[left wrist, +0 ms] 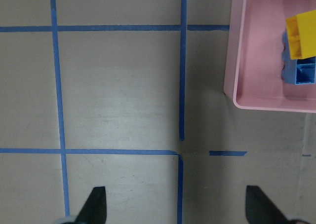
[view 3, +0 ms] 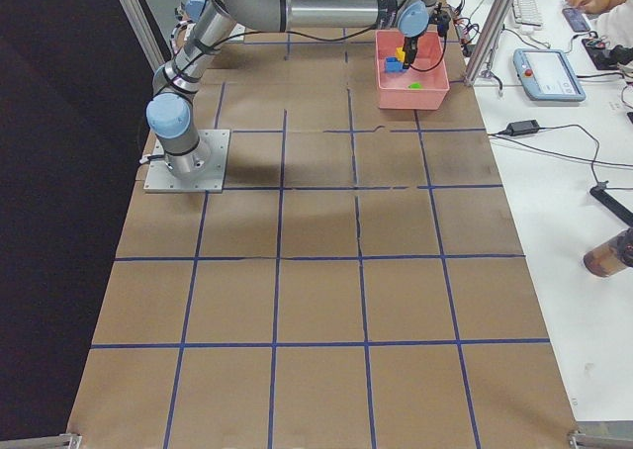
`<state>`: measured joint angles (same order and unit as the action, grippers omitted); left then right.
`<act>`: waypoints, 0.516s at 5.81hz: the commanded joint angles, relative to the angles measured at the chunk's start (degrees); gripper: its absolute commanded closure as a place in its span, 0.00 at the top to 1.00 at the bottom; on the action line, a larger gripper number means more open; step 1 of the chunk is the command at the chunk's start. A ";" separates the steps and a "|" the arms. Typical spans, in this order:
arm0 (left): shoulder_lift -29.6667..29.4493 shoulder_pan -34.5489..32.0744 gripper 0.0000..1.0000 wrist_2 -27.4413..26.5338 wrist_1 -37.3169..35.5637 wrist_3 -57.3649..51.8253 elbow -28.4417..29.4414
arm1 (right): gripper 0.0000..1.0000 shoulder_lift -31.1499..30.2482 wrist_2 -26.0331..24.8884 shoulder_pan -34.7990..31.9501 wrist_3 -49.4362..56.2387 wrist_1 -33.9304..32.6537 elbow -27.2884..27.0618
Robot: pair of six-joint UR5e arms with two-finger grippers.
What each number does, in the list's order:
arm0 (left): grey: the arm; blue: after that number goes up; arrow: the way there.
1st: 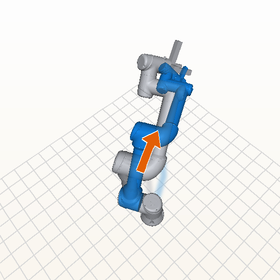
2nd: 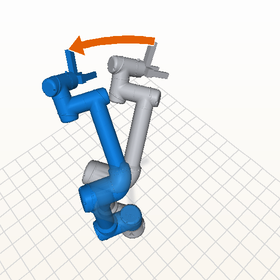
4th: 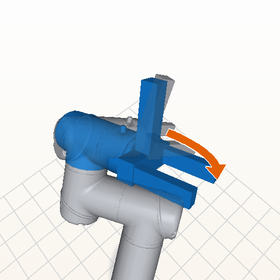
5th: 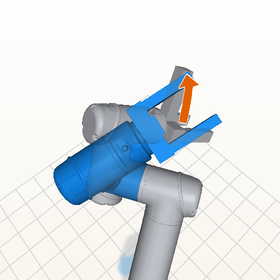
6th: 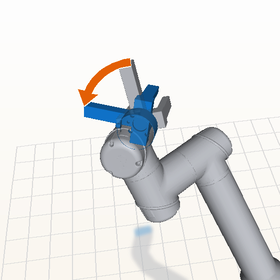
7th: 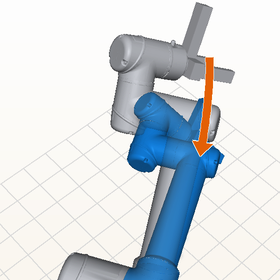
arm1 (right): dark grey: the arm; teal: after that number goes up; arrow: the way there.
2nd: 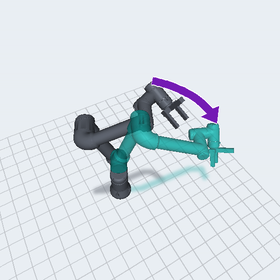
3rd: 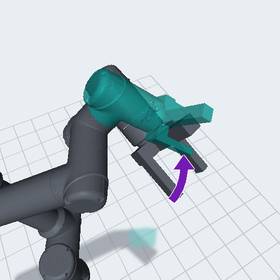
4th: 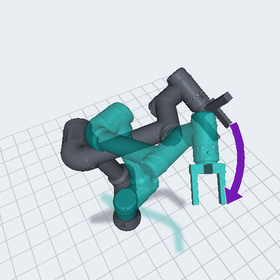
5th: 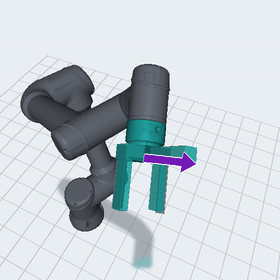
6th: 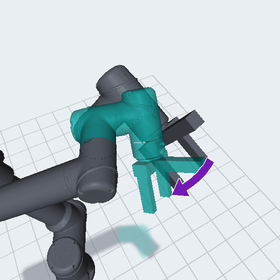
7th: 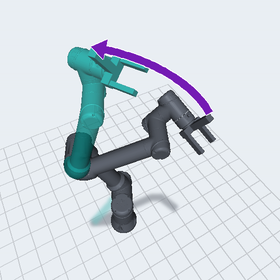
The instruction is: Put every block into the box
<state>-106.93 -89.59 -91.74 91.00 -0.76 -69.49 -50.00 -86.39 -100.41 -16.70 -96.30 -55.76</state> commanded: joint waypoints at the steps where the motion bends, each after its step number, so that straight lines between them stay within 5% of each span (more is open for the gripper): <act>1: 2.60 0.12 1.00 -0.11 0.75 -0.12 -0.29 | 1.00 -4.29 -0.18 0.74 0.87 6.94 -0.49; 3: 3.31 0.03 1.00 -0.63 7.67 0.49 0.85 | 0.99 -14.11 -0.89 6.42 13.29 16.20 -3.37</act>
<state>-104.02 -89.55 -92.05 95.79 -0.64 -69.01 -59.24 -87.12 -96.99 -8.98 -84.20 -57.39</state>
